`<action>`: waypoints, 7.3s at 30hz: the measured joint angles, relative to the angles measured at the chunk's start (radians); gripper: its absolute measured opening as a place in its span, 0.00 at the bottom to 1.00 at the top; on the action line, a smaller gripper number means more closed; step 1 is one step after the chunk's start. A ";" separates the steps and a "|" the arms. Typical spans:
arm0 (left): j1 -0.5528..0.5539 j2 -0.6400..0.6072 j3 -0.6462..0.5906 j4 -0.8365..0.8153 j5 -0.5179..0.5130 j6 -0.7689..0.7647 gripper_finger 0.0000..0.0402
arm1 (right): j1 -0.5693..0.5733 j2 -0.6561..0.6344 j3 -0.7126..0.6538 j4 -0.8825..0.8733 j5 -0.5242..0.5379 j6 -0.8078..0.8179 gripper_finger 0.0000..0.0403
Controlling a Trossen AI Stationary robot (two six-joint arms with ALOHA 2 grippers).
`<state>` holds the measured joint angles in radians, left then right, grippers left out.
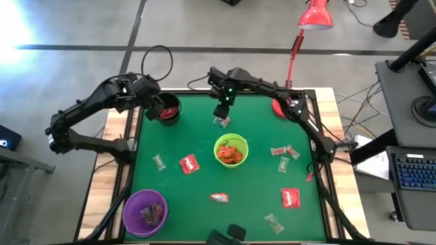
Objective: Sort candy
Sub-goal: Put the orange chocolate into the green bucket, then put the pink gummy into the purple bucket
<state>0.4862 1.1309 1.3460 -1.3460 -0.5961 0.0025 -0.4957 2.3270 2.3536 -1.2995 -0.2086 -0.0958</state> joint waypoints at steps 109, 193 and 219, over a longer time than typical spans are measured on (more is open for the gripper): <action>0.000 -0.004 0.000 -0.100 0.112 -0.016 0.24 | 0.439 -0.249 -0.005 -0.272 0.081 0.289 0.32; 0.000 0.007 0.000 -0.042 0.226 0.037 0.24 | 0.515 -1.015 -1.669 0.168 0.261 1.050 0.43; 0.000 0.006 0.000 -0.041 0.226 0.040 0.24 | 0.515 -1.016 -1.807 0.323 0.252 1.208 0.04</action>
<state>0.4862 1.1374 1.3460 -1.3873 -0.3706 0.0427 0.0193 1.3109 0.5463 -0.9765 0.0435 1.1118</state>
